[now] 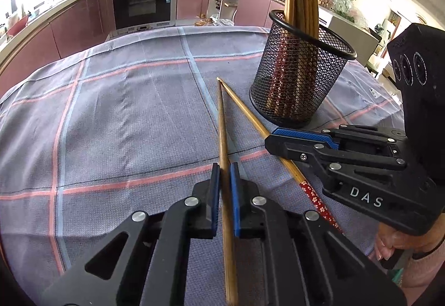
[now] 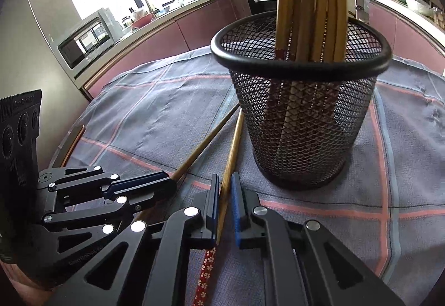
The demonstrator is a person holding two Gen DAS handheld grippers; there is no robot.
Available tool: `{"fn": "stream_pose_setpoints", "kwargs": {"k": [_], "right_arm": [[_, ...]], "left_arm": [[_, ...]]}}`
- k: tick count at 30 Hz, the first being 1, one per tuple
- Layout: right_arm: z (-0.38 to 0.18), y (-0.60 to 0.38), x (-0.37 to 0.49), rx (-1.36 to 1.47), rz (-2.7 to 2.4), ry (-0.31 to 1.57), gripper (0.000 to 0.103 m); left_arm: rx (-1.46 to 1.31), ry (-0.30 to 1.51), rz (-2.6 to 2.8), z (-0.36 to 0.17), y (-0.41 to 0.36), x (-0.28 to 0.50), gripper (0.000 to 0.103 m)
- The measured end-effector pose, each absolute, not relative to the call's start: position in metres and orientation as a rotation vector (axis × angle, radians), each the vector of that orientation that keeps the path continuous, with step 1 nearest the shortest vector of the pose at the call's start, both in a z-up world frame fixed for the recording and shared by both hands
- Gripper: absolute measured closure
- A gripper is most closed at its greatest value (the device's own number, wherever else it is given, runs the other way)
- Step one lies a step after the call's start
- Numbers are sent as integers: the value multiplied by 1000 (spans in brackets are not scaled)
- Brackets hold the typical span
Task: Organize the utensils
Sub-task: 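Lift both held chopsticks upright toward the mesh cup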
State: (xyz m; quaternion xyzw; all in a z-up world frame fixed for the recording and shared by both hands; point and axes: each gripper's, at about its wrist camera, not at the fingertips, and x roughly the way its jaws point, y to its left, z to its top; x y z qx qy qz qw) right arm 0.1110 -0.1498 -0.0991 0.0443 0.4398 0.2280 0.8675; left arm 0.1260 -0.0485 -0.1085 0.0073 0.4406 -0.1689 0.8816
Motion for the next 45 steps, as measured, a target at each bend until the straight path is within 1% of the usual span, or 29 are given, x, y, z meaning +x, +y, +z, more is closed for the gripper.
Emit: {"fn": "stream_pose_setpoints", "kwargs": {"k": [9,17,20,23,33,36,45], "right_arm": [[-90,-159,96,142,501,888,97],[-98,-142,96,93,548,930,97],[-102,-139,100,78,535,941,95],[-103,-137,103,66,539,948,95],[-104,-133,106,48,541,946,94],[-104,-133,106,50,542,946,96],[-100,-141,100,82,553,927,97]], "left_arm": [[0,923,-348,-107,-43,116,95],[21,936,-364,-110,-48,116,95],[34,937,-358,-110,-49,119,93],[50,939,-360,-110,-51,122,92],[47,935,-346,-109,-54,125,93],[36,935,-346,-109,-53,125,95],[18,922,-356,-104,-51,119,95]]}}
